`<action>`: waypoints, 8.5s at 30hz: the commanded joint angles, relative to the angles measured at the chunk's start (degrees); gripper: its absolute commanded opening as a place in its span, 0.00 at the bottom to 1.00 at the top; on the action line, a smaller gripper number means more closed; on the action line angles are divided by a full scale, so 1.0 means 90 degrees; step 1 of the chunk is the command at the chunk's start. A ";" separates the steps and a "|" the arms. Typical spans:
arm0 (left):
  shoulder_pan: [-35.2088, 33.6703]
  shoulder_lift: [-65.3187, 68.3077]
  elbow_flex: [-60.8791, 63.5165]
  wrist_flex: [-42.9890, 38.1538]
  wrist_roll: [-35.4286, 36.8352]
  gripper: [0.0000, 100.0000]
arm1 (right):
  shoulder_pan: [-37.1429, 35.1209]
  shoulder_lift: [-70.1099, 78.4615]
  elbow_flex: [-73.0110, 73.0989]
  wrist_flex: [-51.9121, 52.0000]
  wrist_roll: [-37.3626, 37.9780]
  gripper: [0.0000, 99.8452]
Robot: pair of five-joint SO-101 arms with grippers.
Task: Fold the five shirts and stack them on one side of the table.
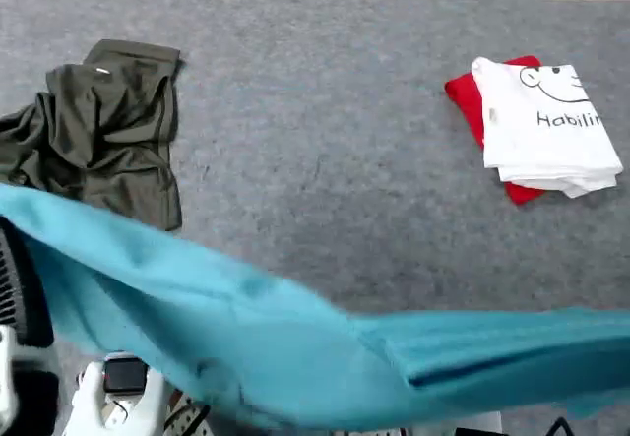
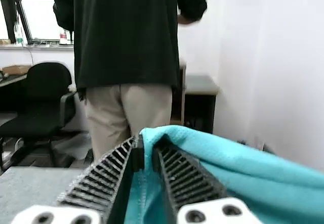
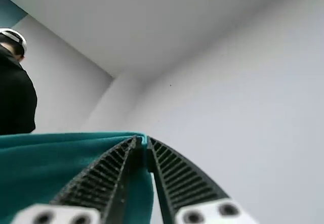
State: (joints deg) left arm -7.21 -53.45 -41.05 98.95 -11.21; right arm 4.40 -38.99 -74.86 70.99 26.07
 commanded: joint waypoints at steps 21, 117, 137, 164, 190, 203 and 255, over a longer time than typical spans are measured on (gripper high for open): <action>-0.0049 -0.1578 0.3096 -0.0567 -0.0147 0.02 | 0.0063 -0.0142 0.1363 -0.0596 0.1162 0.00; -0.0029 0.1177 1.0823 -0.4181 -0.0938 0.02 | 0.0142 -0.3600 1.3612 0.2462 0.1241 0.00; 0.0039 0.1158 1.0833 -0.3907 -0.0938 0.02 | 0.0171 -0.3600 1.3690 0.3048 0.1807 0.00; 0.0039 0.1158 1.0813 -0.3731 -0.0928 0.02 | 0.0161 -0.3600 1.3758 0.3028 0.1797 0.00; 0.0039 0.1148 1.0882 -0.3282 -0.0938 0.02 | 0.0200 -0.3609 1.3758 0.3438 0.2491 0.00; -0.0010 0.1148 1.1106 -0.3341 -0.1114 0.02 | 0.0200 -0.3609 1.3758 0.3458 0.2852 0.00; 0.0029 0.1431 0.9006 -0.3761 0.0361 0.04 | 0.0171 -0.1939 1.2596 0.2667 0.2393 0.00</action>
State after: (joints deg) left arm -7.03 -41.32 43.43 69.67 -13.05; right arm 5.45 -62.64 42.33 98.86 51.12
